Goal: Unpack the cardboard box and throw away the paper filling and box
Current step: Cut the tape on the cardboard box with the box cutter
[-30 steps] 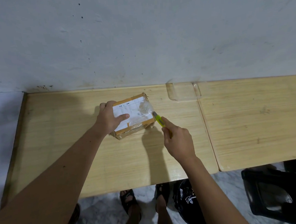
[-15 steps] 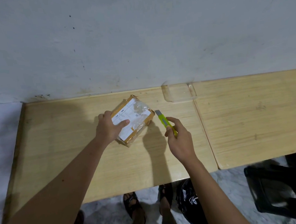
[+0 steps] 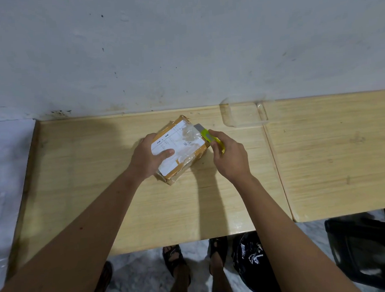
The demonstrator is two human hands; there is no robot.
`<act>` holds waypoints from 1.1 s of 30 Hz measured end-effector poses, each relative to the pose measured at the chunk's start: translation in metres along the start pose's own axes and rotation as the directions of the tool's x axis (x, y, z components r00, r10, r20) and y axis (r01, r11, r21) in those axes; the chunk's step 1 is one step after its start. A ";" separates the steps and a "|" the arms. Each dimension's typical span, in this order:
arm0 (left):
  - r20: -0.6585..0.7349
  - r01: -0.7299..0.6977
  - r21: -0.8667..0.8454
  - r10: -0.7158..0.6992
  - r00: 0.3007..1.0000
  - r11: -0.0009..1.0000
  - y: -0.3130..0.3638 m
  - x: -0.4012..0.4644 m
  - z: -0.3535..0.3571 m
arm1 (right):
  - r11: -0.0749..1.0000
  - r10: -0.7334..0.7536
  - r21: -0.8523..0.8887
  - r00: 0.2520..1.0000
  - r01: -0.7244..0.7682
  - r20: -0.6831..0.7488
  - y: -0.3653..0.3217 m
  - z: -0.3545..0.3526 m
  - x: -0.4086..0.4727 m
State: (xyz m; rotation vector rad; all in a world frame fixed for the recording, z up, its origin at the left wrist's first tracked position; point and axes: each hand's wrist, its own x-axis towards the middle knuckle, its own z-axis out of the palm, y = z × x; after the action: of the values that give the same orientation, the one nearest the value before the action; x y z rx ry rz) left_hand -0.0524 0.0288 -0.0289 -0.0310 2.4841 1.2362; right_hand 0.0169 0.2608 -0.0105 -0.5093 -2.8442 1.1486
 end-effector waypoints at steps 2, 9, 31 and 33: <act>0.009 0.007 -0.023 -0.007 1.000 1.000 0.000 0.001 0.000 | 1.000 -0.006 -0.023 1.000 0.007 0.018 -0.002 0.001 0.009; -0.031 0.025 0.005 -0.025 0.999 1.000 -0.003 0.004 0.003 | 0.983 -0.064 -0.167 0.992 0.081 0.104 -0.011 -0.005 0.029; -0.046 0.030 0.049 -0.028 0.999 0.998 -0.011 0.007 0.006 | 0.981 -0.097 -0.153 0.988 0.116 0.124 0.014 -0.032 -0.009; -0.056 0.045 0.029 -0.043 0.997 0.999 -0.011 0.005 0.008 | 0.994 -0.055 -0.087 0.997 0.059 0.052 0.017 -0.026 -0.022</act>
State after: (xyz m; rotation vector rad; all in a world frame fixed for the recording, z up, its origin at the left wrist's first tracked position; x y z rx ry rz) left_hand -0.0531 0.0286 -0.0434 -0.1135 2.5350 1.1950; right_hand 0.0470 0.2829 -0.0008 -0.4063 -2.9419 1.0440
